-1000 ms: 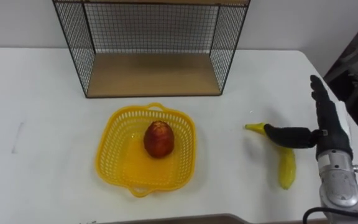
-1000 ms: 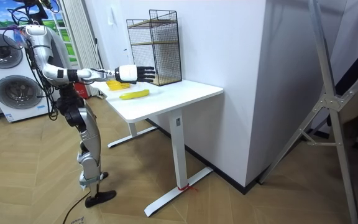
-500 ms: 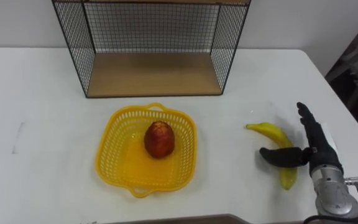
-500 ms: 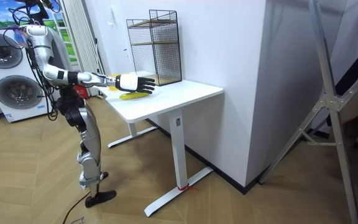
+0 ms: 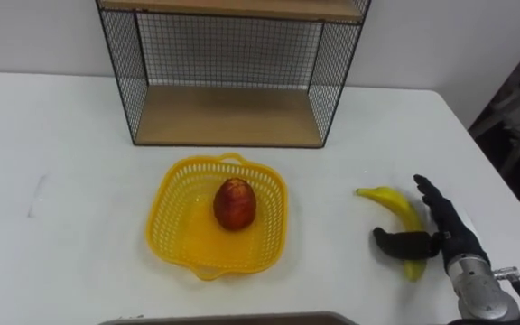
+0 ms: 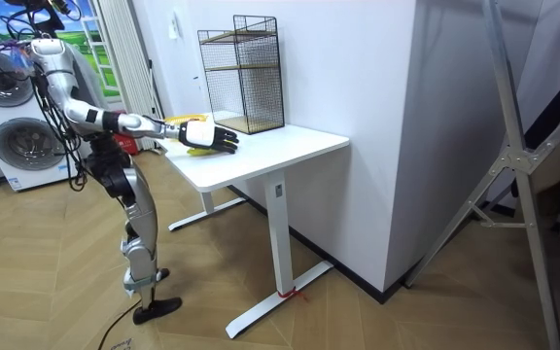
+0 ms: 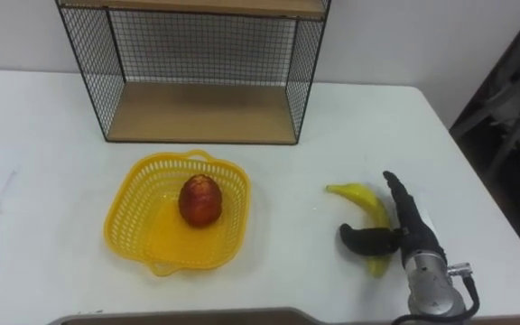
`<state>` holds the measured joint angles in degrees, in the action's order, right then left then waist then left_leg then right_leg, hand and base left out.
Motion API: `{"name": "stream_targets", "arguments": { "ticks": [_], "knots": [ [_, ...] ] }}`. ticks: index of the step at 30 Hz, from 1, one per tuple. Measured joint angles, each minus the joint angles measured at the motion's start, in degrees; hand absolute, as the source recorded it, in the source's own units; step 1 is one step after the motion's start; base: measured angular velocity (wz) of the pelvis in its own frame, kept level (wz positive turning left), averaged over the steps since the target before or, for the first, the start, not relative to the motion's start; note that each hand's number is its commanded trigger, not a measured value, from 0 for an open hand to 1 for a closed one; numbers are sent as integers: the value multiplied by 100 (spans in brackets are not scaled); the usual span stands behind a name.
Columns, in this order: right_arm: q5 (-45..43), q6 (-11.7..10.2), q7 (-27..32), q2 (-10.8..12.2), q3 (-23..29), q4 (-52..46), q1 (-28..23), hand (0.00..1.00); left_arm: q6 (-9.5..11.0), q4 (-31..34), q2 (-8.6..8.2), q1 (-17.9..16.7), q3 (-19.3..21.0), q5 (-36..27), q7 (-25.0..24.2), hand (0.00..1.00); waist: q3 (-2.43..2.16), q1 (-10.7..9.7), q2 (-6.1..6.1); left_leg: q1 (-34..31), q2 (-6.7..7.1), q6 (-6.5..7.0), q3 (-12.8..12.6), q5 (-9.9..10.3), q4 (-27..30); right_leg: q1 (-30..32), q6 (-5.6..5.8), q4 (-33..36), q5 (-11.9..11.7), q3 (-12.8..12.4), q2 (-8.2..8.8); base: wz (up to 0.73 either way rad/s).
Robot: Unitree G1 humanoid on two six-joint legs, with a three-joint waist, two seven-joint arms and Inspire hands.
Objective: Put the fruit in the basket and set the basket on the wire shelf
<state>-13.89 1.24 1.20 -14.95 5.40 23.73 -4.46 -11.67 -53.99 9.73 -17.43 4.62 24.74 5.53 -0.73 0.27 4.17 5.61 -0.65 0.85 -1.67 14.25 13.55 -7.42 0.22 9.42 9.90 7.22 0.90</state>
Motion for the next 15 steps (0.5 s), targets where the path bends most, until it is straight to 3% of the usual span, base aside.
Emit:
{"name": "stream_targets", "arguments": {
  "ticks": [15],
  "knots": [
    [-789, 8, 377, -67, 207, 516, 294, 100, -83, 37, -19, 30, 26, 237, 52, 0, -19, 29, 40, 22, -3, -2, 54, 2, -20, -79, 0, -78, -2, 61, -13, 2]
  ]
}}
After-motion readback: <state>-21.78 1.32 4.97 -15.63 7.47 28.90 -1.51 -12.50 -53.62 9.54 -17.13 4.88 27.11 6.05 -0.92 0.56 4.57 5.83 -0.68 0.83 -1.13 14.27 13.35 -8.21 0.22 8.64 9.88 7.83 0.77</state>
